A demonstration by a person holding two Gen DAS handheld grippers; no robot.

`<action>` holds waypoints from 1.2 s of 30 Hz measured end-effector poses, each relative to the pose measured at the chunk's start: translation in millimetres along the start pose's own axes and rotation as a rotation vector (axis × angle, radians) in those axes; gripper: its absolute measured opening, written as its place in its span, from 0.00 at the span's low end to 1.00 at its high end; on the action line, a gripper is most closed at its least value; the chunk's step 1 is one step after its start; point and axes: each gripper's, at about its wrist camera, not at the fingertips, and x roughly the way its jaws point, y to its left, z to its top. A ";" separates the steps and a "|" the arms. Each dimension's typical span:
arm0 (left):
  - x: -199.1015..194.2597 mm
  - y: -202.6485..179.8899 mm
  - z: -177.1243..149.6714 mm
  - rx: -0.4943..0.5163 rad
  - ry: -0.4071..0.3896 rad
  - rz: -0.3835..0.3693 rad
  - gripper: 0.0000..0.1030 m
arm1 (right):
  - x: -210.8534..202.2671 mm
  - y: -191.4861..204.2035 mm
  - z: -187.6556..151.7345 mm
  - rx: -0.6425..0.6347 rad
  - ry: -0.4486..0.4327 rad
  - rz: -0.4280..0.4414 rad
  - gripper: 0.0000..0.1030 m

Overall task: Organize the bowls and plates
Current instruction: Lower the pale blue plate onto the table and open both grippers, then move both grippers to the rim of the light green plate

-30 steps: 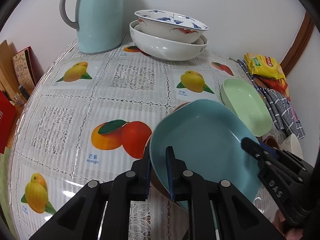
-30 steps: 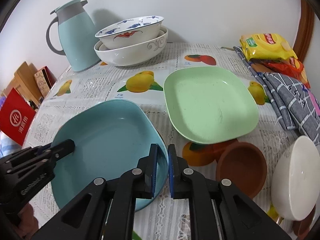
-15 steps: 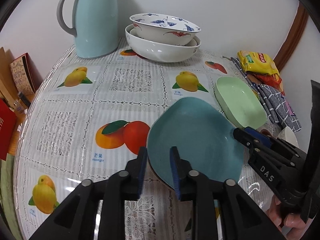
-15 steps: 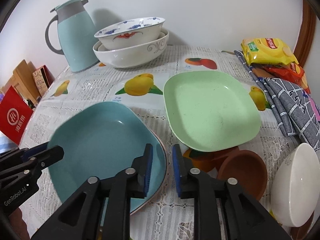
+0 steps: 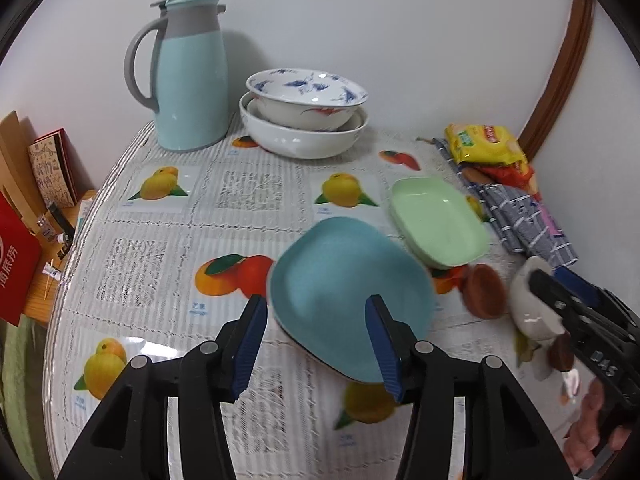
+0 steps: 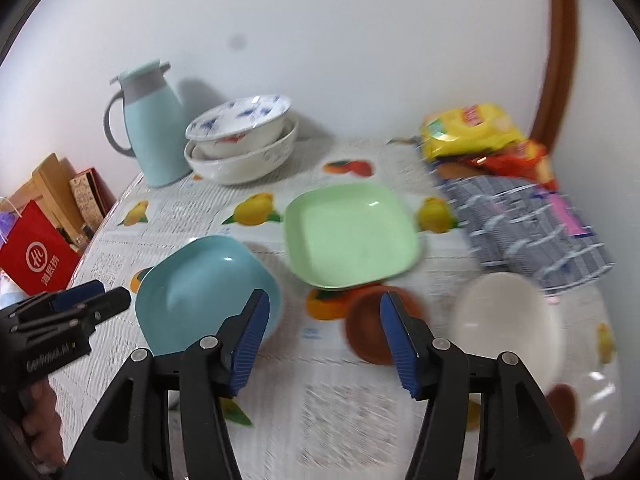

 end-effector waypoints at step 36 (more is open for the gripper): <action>-45.1 -89.7 -14.4 0.113 -0.110 -0.037 0.48 | -114.5 -102.8 -55.1 0.206 -0.128 -0.140 0.77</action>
